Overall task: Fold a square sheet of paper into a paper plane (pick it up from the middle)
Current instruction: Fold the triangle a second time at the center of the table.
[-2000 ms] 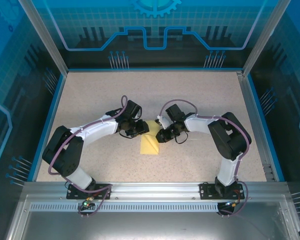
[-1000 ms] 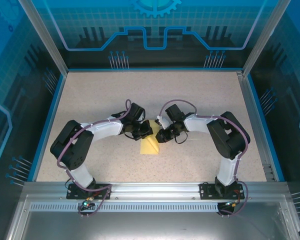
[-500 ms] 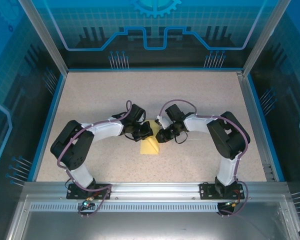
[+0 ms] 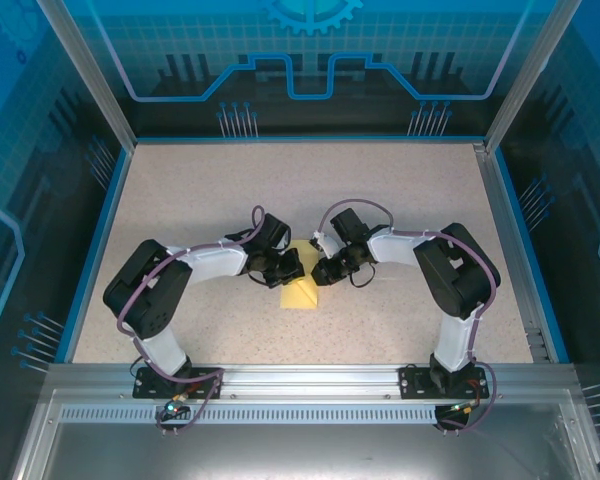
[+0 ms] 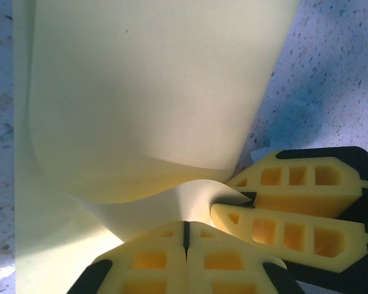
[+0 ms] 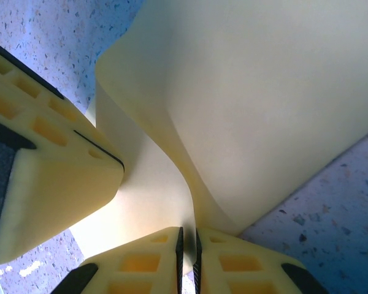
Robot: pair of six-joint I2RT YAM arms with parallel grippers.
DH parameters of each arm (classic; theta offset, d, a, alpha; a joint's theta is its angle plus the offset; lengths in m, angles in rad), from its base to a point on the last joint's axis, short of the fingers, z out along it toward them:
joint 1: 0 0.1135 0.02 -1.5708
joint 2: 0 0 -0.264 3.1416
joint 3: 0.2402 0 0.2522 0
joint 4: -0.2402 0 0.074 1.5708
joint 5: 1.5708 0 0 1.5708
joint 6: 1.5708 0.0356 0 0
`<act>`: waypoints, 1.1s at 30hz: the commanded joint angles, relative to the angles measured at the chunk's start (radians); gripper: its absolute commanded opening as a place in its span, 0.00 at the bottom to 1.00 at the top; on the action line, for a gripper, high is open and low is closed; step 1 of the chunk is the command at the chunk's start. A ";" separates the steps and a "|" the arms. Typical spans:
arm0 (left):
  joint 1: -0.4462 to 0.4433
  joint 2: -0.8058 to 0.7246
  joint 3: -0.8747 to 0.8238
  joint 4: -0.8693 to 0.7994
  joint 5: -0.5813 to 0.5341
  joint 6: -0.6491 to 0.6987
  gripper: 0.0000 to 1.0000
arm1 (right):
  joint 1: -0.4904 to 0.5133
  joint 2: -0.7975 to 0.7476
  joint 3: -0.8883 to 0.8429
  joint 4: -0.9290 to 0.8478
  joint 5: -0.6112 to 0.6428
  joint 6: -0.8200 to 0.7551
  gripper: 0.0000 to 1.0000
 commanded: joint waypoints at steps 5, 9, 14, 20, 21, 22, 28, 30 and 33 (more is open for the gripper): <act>-0.008 0.022 -0.025 0.027 -0.022 0.017 0.00 | -0.013 0.015 0.009 -0.024 0.028 -0.013 0.15; -0.009 0.043 -0.035 0.033 -0.024 0.012 0.00 | -0.013 0.014 0.007 -0.024 0.030 -0.010 0.15; -0.010 0.046 -0.053 0.039 -0.036 0.017 0.01 | -0.013 0.015 0.008 -0.024 0.031 -0.011 0.15; -0.014 0.073 -0.091 0.075 -0.043 0.006 0.01 | -0.013 0.015 0.009 -0.027 0.032 -0.009 0.15; -0.013 0.079 -0.102 0.091 -0.042 0.000 0.01 | -0.014 0.011 0.010 -0.025 0.028 -0.008 0.15; -0.015 0.087 -0.108 0.101 -0.036 -0.003 0.01 | -0.013 0.008 0.008 -0.025 0.027 -0.007 0.15; -0.020 0.082 -0.109 0.111 -0.037 -0.008 0.02 | -0.008 -0.007 0.026 -0.035 0.027 -0.003 0.14; -0.021 0.064 -0.105 0.112 -0.031 -0.005 0.04 | -0.008 -0.004 0.028 -0.043 0.036 -0.007 0.13; -0.020 0.017 -0.105 0.141 -0.004 -0.005 0.12 | -0.007 -0.005 0.024 -0.043 0.035 -0.007 0.12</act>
